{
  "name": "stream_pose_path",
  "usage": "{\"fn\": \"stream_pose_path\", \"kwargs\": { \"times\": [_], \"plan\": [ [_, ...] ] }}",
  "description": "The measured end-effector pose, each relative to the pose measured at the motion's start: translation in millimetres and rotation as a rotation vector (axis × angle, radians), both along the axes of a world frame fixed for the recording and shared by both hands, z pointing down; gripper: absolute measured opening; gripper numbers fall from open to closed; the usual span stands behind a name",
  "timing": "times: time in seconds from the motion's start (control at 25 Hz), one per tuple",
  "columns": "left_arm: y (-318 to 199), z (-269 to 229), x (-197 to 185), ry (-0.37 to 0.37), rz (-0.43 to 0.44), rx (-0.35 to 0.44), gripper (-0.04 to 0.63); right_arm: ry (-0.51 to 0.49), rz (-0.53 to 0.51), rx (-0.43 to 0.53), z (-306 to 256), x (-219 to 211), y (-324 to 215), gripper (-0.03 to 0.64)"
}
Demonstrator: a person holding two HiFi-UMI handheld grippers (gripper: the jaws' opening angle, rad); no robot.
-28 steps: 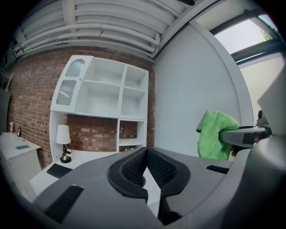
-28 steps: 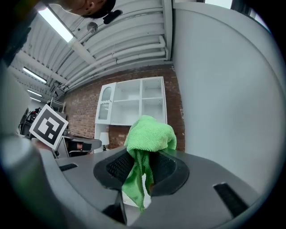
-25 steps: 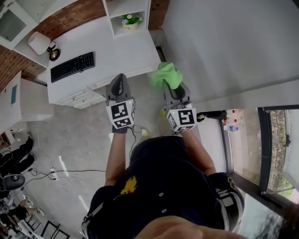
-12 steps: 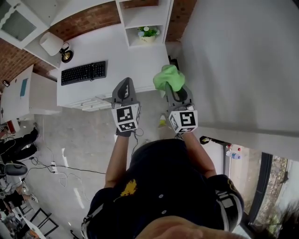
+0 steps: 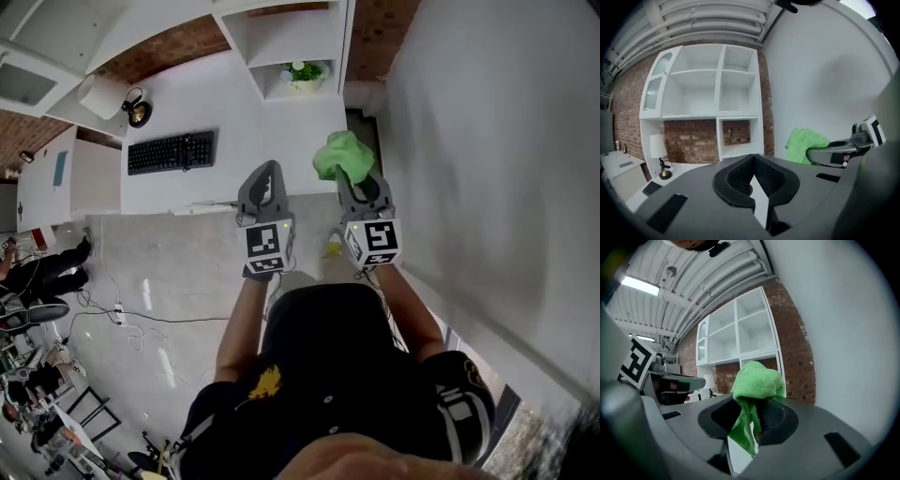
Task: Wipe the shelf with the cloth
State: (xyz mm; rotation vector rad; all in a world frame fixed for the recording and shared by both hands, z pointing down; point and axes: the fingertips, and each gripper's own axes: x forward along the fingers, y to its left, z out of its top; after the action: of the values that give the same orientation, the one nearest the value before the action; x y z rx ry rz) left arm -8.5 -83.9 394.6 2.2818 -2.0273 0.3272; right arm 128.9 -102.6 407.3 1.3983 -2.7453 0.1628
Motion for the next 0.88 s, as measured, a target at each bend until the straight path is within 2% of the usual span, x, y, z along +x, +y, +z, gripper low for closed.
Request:
{"fn": "stream_pose_path", "kwargs": {
  "times": [0.24,0.4,0.56,0.76,0.88],
  "plan": [
    [-20.4,28.0,1.5,0.0,-0.007,-0.025,0.018,0.041,-0.066,-0.055,34.0,-7.3,-15.0,0.104],
    [-40.0,30.3,-17.4,-0.029,-0.001,0.006,0.018,0.068,-0.08,-0.045,46.6,-23.2,-30.7,0.104],
    [-55.9,28.1,-44.3,-0.044,-0.019,0.041,0.018,0.106,-0.072,0.018,43.3,-42.4,-61.4,0.104],
    [-63.1,10.5,-67.4,0.014,-0.018,0.062,0.018,0.106,-0.03,0.111,2.1,-66.9,-115.4,0.104],
    [-80.8,0.1,-85.2,-0.019,-0.02,0.115,0.018,0.105,-0.039,0.195,-27.5,-94.3,-140.9,0.104]
  ]
}}
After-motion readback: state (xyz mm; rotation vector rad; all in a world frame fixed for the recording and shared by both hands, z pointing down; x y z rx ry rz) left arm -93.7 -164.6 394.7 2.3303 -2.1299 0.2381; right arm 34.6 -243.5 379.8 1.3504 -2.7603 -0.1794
